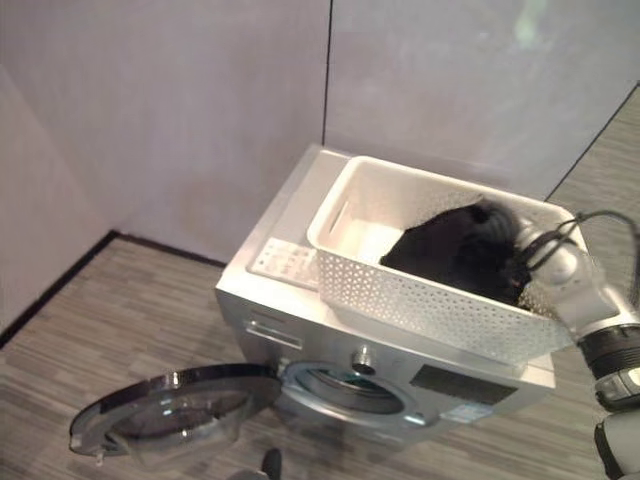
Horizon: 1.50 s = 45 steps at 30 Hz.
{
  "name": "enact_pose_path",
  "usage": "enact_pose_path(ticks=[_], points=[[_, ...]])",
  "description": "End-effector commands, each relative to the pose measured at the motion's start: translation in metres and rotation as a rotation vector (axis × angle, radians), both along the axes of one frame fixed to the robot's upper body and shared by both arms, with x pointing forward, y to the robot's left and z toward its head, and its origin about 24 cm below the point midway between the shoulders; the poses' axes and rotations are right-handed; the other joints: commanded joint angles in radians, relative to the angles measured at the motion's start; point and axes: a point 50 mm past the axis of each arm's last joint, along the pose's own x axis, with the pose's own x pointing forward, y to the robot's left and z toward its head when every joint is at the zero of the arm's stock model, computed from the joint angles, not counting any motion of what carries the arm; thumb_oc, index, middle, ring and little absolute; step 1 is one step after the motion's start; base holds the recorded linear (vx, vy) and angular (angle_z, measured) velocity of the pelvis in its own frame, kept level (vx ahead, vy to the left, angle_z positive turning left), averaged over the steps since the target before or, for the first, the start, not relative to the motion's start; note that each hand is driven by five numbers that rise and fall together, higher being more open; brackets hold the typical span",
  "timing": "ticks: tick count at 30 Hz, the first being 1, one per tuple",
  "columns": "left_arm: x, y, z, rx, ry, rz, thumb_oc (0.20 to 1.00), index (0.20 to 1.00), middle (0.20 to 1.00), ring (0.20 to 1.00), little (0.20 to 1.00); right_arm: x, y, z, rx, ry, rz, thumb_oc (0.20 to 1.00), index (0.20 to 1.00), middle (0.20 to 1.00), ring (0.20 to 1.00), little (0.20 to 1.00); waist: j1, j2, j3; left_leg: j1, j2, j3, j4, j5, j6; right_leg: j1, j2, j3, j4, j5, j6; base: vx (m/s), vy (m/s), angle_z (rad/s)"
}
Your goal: Grab the laundry basket,head to the washer,open it,put in the laundry and shut it.
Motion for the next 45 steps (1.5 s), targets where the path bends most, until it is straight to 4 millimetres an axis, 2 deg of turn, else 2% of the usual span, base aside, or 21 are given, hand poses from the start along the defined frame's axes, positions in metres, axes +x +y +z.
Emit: enact_pose_path(ticks=[1, 4, 5, 7, 14, 15, 18, 19, 21, 22, 23, 24, 27, 28, 29, 30, 33, 35, 37, 40, 45], points=[[0.022, -0.006, 0.001, 0.009, -0.028, -0.142, 1.000, 1.000, 1.000, 1.000, 1.000, 0.011, 0.004, 0.074, 0.241, -0.383, -0.027, 0.200, 0.200, 0.200, 0.200, 0.200, 0.023, -0.047, -0.013, 0.001, -0.026, -0.047, -0.006, -0.021, -0.002, 0.016, -0.021, -0.015, 0.048, -0.037, 0.031, -0.02, -0.020, 0.13], [0.021, -0.006, 0.001, 0.010, -0.029, -0.147, 1.000, 1.000, 1.000, 1.000, 1.000, 0.012, 0.003, 0.082, 0.268, -0.416, -0.035, 0.200, 0.200, 0.200, 0.200, 0.200, 0.022, -0.044, -0.021, 0.002, -0.025, -0.050, -0.005, -0.020, -0.004, 0.019, -0.020, -0.017, 0.050, -0.039, 0.029, -0.01, -0.016, 0.11], [0.024, -0.009, 0.001, 0.017, -0.035, -0.164, 1.000, 1.000, 1.000, 1.000, 1.000, 0.013, 0.009, 0.104, 0.423, -0.557, -0.022, 0.200, 0.200, 0.200, 0.200, 0.200, 0.021, -0.037, -0.033, 0.011, -0.025, -0.050, -0.002, -0.024, -0.006, 0.029, -0.016, -0.016, 0.052, -0.046, 0.025, -0.04, -0.027, 0.05], [0.027, -0.011, 0.001, 0.015, -0.056, -0.143, 1.000, 1.000, 1.000, 1.000, 1.000, 0.013, 0.016, 0.118, 0.502, -0.631, 0.007, 0.200, 0.200, 0.200, 0.200, 0.200, 0.016, -0.030, -0.037, 0.017, -0.025, -0.051, -0.001, -0.025, -0.007, 0.035, -0.014, -0.017, 0.054, -0.050, 0.023, -0.02, -0.020, 0.01], [0.038, -0.019, 0.005, -0.019, -0.145, -0.130, 1.000, 1.000, 1.000, 1.000, 1.000, 0.012, 0.038, 0.151, 0.698, -0.788, 0.105, 0.200, 0.200, 0.200, 0.200, 0.200, 0.009, -0.014, -0.051, 0.023, -0.026, -0.057, -0.001, -0.018, -0.006, 0.043, -0.010, -0.018, 0.056, -0.053, 0.016, -0.02, -0.005, 0.02], [0.044, -0.019, 0.008, -0.037, -0.189, -0.118, 1.000, 1.000, 1.000, 1.000, 1.000, 0.009, 0.053, 0.168, 0.755, -0.841, 0.176, 0.200, 0.200, 0.200, 0.200, 0.200, 0.007, -0.008, -0.056, 0.030, -0.024, -0.056, 0.001, -0.021, -0.007, 0.047, -0.009, -0.014, 0.060, -0.057, 0.015, 0.00, 0.000, 0.00], [0.049, -0.018, 0.013, -0.051, -0.230, -0.118, 1.000, 1.000, 1.000, 1.000, 1.000, 0.007, 0.065, 0.182, 0.826, -0.900, 0.225, 0.200, 0.200, 0.200, 0.200, 0.200, 0.006, -0.002, -0.060, 0.031, -0.024, -0.056, 0.000, -0.016, -0.005, 0.048, -0.007, -0.015, 0.059, -0.055, 0.012, 0.00, 0.000, 0.00], [0.060, -0.016, 0.023, -0.093, -0.303, -0.134, 1.000, 1.000, 1.000, 1.000, 1.000, 0.002, 0.084, 0.207, 0.870, -0.973, 0.290, 0.200, 0.200, 0.200, 0.200, 0.200, 0.011, 0.006, -0.064, 0.039, -0.020, -0.055, 0.003, -0.020, -0.007, 0.056, -0.006, -0.014, 0.064, -0.063, 0.010, -0.03, -0.005, 0.03], [0.065, -0.016, 0.030, -0.118, -0.339, -0.152, 1.000, 1.000, 1.000, 1.000, 1.000, 0.000, 0.087, 0.217, 0.880, -0.998, 0.297, 0.200, 0.200, 0.200, 0.200, 0.200, 0.010, 0.010, -0.066, 0.036, -0.021, -0.056, 0.001, -0.015, -0.005, 0.055, -0.006, -0.018, 0.063, -0.059, 0.010, 0.00, 0.000, 0.00], [0.071, -0.016, 0.038, -0.155, -0.384, -0.182, 1.000, 1.000, 1.000, 1.000, 1.000, 0.001, 0.091, 0.225, 0.897, -1.006, 0.305, 0.200, 0.200, 0.200, 0.200, 0.200, 0.011, 0.014, -0.070, 0.038, -0.023, -0.058, 0.001, -0.015, -0.005, 0.057, -0.006, -0.021, 0.063, -0.059, 0.010, 0.00, 0.000, 0.00], [0.087, -0.006, 0.068, -0.227, -0.499, -0.263, 1.000, 1.000, 1.000, 1.000, 1.000, 0.011, 0.099, 0.243, 0.908, -0.976, 0.288, 0.200, 0.200, 0.200, 0.200, 0.200, 0.016, 0.020, -0.082, 0.044, -0.024, -0.064, 0.002, -0.019, -0.008, 0.067, -0.006, -0.023, 0.060, -0.062, 0.011, -0.01, 0.013, 0.05], [0.087, -0.006, 0.069, -0.228, -0.500, -0.262, 1.000, 1.000, 1.000, 1.000, 1.000, 0.011, 0.099, 0.245, 0.909, -0.977, 0.290, 0.200, 0.200, 0.200, 0.200, 0.200, 0.014, 0.020, -0.081, 0.041, -0.025, -0.064, 0.000, -0.014, -0.006, 0.064, -0.006, -0.025, 0.059, -0.058, 0.011, 0.02, 0.006, 0.05], [0.109, 0.007, 0.115, -0.274, -0.646, -0.347, 1.000, 1.000, 1.000, 1.000, 1.000, 0.017, 0.112, 0.260, 0.900, -0.940, 0.280, 0.200, 0.200, 0.200, 0.200, 0.200, 0.021, 0.027, -0.095, 0.049, -0.025, -0.069, 0.001, -0.018, -0.010, 0.075, -0.006, -0.030, 0.056, -0.061, 0.012, 0.02, 0.007, 0.11], [0.115, 0.013, 0.133, -0.282, -0.686, -0.385, 1.000, 1.000, 1.000, 1.000, 1.000, 0.019, 0.113, 0.264, 0.890, -0.930, 0.271, 0.200, 0.200, 0.200, 0.200, 0.200, 0.024, 0.028, -0.101, 0.050, -0.026, -0.072, 0.000, -0.018, -0.011, 0.079, -0.006, -0.035, 0.054, -0.061, 0.012, 0.04, 0.004, 0.14], [0.127, 0.022, 0.165, -0.283, -0.762, -0.439, 1.000, 1.000, 1.000, 1.000, 1.000, 0.018, 0.115, 0.275, 0.882, -0.932, 0.252, 0.200, 0.200, 0.200, 0.200, 0.200, 0.032, 0.025, -0.111, 0.052, -0.027, -0.081, -0.001, -0.016, -0.014, 0.086, -0.004, -0.043, 0.052, -0.061, 0.013, 0.03, 0.002, 0.06], [0.126, 0.023, 0.167, -0.282, -0.763, -0.437, 1.000, 1.000, 1.000, 1.000, 1.000, 0.018, 0.115, 0.275, 0.885, -0.933, 0.253, 0.200, 0.200, 0.200, 0.200, 0.200, 0.030, 0.024, -0.110, 0.052, -0.028, -0.081, 0.000, -0.016, -0.014, 0.087, -0.004, -0.044, 0.051, -0.061, 0.013, 0.03, -0.007, 0.12], [0.144, 0.031, 0.212, -0.260, -0.902, -0.497, 1.000, 1.000, 1.000, 1.000, 1.000, 0.008, 0.111, 0.296, 0.873, -0.978, 0.237, 0.200, 0.200, 0.200, 0.200, 0.200, 0.049, 0.009, -0.124, 0.048, -0.031, -0.105, -0.001, -0.013, -0.020, 0.099, -0.003, -0.060, 0.043, -0.061, 0.016, 0.02, -0.012, 0.21], [0.156, 0.030, 0.242, -0.283, -1.037, -0.499, 1.000, 1.000, 1.000, 1.000, 1.000, 0.000, 0.113, 0.309, 0.851, -1.004, 0.247, 0.200, 0.200, 0.200, 0.200, 0.200, 0.064, -0.008, -0.136, 0.045, -0.034, -0.119, -0.003, -0.010, -0.024, 0.104, -0.003, -0.071, 0.037, -0.062, 0.017, 0.03, -0.015, 0.20], [0.160, 0.031, 0.254, -0.287, -1.098, -0.480, 1.000, 1.000, 1.000, 1.000, 1.000, -0.003, 0.114, 0.316, 0.837, -1.017, 0.249, 0.200, 0.200, 0.200, 0.200, 0.200, 0.067, -0.015, -0.137, 0.042, -0.035, -0.128, -0.003, -0.009, -0.026, 0.105, -0.002, -0.076, 0.034, -0.062, 0.017, 0.03, -0.017, 0.25], [0.178, 0.022, 0.295, -0.304, -1.329, -0.485, 1.000, 1.000, 1.000, 1.000, 1.000, -0.017, 0.124, 0.335, 0.780, -1.057, 0.283, 0.200, 0.200, 0.200, 0.200, 0.200, 0.075, -0.041, -0.150, 0.033, -0.039, -0.150, -0.005, -0.002, -0.032, 0.108, 0.003, -0.092, 0.029, -0.063, 0.014, 0.03, -0.022, 0.26], [0.203, -0.008, 0.326, -0.423, -1.557, -0.470, 1.000, 1.000, 1.000, 1.000, 1.000, -0.033, 0.149, 0.353, 0.718, -1.119, 0.342, 0.200, 0.200, 0.200, 0.200, 0.200, 0.066, -0.076, -0.164, 0.037, -0.040, -0.178, -0.007, -0.026, -0.042, 0.124, 0.015, -0.087, 0.024, -0.084, 0.017, 0.09, -0.034, 0.13]])
